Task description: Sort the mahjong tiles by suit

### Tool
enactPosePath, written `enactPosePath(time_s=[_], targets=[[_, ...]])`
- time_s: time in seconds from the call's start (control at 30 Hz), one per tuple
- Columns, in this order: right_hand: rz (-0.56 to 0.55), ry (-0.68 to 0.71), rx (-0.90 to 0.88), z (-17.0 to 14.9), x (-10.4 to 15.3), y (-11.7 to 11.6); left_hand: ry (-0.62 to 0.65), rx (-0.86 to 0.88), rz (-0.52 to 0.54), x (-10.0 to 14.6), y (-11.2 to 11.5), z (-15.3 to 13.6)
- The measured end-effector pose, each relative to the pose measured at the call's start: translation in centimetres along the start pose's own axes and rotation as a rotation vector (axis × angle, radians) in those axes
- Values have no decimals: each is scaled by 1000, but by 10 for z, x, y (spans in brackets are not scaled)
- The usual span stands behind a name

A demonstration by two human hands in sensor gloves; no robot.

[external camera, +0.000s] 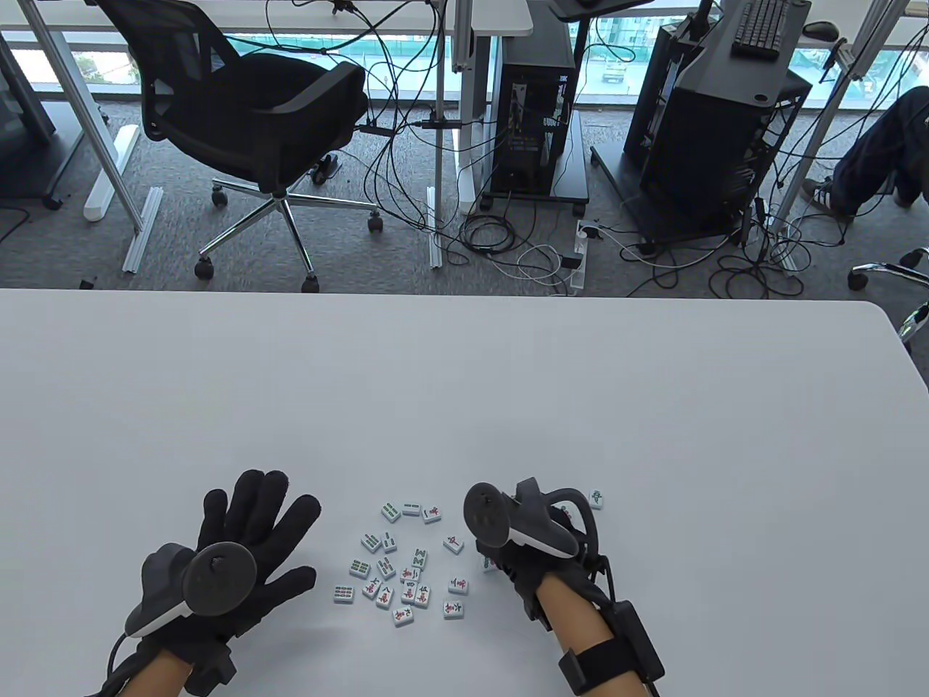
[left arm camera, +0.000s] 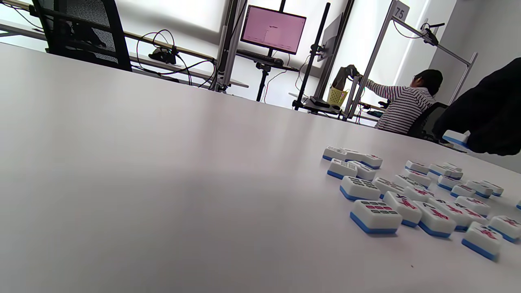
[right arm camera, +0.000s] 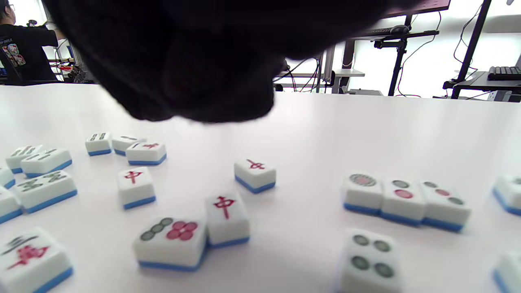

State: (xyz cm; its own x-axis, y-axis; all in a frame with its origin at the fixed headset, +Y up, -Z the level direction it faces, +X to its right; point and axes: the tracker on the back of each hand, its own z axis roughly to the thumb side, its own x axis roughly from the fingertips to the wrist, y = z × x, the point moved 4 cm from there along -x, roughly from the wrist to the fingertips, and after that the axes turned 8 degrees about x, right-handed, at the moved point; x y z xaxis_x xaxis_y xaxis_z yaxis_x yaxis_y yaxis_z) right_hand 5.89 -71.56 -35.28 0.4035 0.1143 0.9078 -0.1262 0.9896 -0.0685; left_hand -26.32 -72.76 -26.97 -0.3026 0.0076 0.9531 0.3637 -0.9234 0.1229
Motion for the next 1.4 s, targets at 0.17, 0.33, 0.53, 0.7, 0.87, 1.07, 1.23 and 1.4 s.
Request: enactPosePath(time_s=[0.17,0.33,0.53,0.7,0.87,1.07,1.23,1.4], targets=[[38,-26,137,-38,21,-6,-4,2,5,0,-1,-1],[77,-28,201,-48,34,-33,-11,-4,-6,-1,1,-1],[97,-9,296,-42,33,-54,-13,-12,-14,-1,2,-1],[126,-32,325,-39,29,-62,-16,-10,-17,-1,2,-1],[161,-72,343,-38,31,-59,-17,-10,-19,-1,2,-1],[-1,-21,285,-15,35,-36,-19,-14,-26,-1,3,-1],[-108,-5,250,13,24,-27,-16,-16,-27,-1,3,0],[-84,-33,343,28,11,-32,-19,-5,-25,-1,2,-1]])
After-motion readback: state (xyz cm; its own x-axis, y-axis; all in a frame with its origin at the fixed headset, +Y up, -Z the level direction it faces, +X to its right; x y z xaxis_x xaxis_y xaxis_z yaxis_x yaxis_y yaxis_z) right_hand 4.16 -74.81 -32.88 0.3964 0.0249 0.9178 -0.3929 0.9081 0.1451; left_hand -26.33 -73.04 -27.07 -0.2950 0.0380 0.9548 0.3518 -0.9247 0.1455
